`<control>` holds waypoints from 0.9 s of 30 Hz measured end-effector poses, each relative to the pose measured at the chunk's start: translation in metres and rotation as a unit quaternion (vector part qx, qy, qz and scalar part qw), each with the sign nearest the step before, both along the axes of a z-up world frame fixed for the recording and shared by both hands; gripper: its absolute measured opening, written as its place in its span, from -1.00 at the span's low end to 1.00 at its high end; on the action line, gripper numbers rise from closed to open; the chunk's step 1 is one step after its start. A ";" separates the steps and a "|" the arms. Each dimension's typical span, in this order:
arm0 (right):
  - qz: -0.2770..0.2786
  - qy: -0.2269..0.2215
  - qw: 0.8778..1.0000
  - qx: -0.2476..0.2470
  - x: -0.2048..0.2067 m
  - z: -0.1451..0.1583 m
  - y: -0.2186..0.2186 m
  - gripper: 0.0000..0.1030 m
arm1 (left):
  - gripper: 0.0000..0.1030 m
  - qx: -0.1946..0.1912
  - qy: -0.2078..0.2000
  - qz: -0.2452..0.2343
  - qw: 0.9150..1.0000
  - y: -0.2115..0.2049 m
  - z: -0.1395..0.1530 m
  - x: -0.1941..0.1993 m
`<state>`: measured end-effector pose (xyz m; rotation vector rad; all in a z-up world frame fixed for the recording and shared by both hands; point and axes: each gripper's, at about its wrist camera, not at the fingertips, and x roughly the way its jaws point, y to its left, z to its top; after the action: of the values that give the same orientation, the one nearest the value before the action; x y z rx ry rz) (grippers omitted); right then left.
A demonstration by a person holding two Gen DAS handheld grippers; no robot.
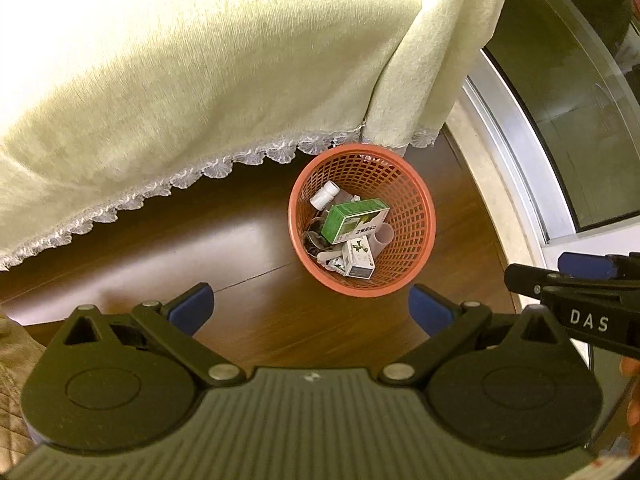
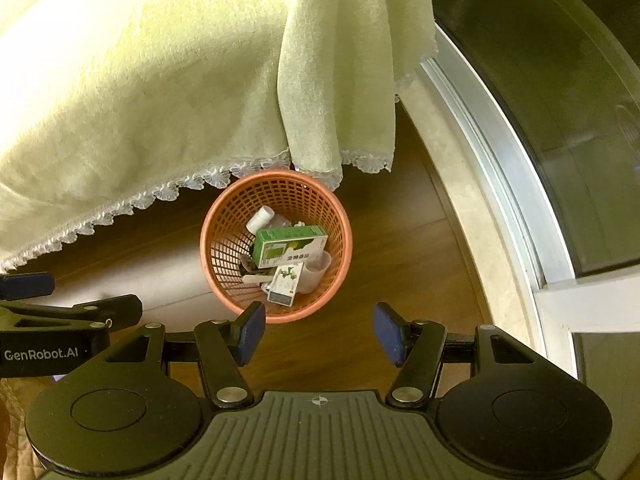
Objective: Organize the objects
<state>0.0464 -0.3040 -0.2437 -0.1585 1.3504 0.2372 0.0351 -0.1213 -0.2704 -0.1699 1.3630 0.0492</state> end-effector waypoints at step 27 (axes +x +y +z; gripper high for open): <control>-0.090 -0.026 0.996 0.012 -0.007 0.126 0.014 0.11 | 0.98 0.053 -0.014 -0.135 0.989 0.002 0.141 0.028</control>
<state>0.0390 -0.2901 -0.1174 -0.0219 1.3011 0.0964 0.0627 -0.1191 -0.1295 0.1030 1.3423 -0.1078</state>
